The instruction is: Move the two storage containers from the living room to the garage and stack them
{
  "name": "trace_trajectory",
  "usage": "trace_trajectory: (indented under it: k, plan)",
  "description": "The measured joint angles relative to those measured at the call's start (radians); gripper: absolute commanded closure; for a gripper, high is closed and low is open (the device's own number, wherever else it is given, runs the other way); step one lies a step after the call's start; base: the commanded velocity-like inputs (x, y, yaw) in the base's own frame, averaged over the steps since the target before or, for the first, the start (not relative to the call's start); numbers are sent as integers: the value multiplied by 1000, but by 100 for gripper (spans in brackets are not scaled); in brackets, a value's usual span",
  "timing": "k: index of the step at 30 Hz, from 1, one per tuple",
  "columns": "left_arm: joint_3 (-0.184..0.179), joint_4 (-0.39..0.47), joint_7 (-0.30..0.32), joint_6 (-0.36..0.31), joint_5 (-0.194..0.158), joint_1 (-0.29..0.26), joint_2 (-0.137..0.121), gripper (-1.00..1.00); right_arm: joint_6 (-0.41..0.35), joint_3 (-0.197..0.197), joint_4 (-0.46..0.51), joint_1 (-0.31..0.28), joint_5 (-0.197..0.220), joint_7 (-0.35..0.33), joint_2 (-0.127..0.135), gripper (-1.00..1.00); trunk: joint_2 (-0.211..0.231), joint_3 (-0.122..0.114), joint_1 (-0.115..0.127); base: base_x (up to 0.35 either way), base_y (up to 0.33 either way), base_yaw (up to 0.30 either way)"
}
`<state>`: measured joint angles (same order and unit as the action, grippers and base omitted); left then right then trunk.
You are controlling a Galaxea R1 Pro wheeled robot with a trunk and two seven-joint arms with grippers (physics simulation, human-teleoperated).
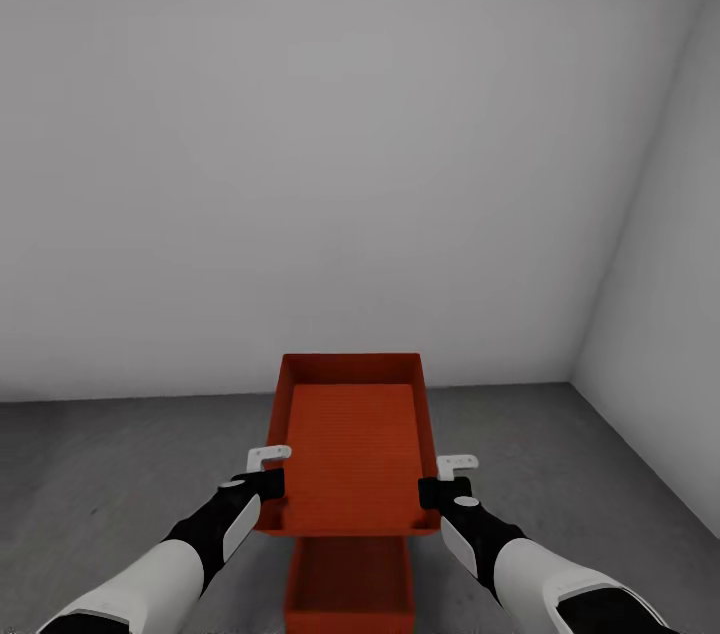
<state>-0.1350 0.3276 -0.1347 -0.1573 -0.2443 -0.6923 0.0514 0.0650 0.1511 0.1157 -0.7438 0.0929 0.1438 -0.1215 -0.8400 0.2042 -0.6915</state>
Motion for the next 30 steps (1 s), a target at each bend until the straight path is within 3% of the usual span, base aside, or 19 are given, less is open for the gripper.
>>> trace_trajectory:
  k: [30]
  plan:
    - [-1, -2, 0, 3, -1, 0, 0, 100, 2, -1, -2, 0, -1, 2, -1, 100, 0, 48, 0, 0, 0, 0]
